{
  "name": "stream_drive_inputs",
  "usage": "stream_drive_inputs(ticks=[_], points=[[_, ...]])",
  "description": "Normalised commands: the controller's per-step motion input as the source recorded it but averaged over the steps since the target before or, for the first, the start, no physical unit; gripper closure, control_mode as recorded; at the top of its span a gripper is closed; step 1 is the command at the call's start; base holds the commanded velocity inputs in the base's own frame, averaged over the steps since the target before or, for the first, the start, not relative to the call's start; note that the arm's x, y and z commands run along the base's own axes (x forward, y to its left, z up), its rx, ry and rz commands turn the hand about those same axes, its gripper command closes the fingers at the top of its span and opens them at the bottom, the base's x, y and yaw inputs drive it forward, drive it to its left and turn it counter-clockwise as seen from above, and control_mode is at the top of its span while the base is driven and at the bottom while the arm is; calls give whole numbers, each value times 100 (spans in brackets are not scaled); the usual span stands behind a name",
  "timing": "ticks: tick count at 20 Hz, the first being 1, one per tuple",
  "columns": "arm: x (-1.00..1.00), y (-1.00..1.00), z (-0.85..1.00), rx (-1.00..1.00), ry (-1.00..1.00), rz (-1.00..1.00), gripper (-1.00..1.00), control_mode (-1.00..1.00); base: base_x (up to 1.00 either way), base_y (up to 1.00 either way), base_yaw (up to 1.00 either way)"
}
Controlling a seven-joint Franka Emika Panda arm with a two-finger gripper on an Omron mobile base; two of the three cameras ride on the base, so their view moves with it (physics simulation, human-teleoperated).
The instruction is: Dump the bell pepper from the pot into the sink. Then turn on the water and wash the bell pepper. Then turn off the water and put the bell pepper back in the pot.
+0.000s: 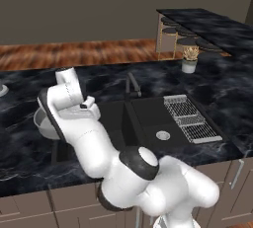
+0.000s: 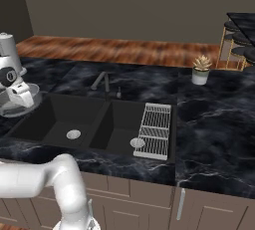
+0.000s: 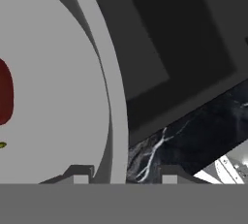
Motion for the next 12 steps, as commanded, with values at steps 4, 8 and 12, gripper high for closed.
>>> stream_drive_inputs(ticks=[4, 8, 12], points=[[0, -50, 38, -14, -8, -24, 100, -100, 0, 0, 0], [0, -50, 27, -14, -13, -25, 100, -100, 0, 0, 0], [8, -38, 23, -5, -10, -23, 100, -100, 0, 0, 0]])
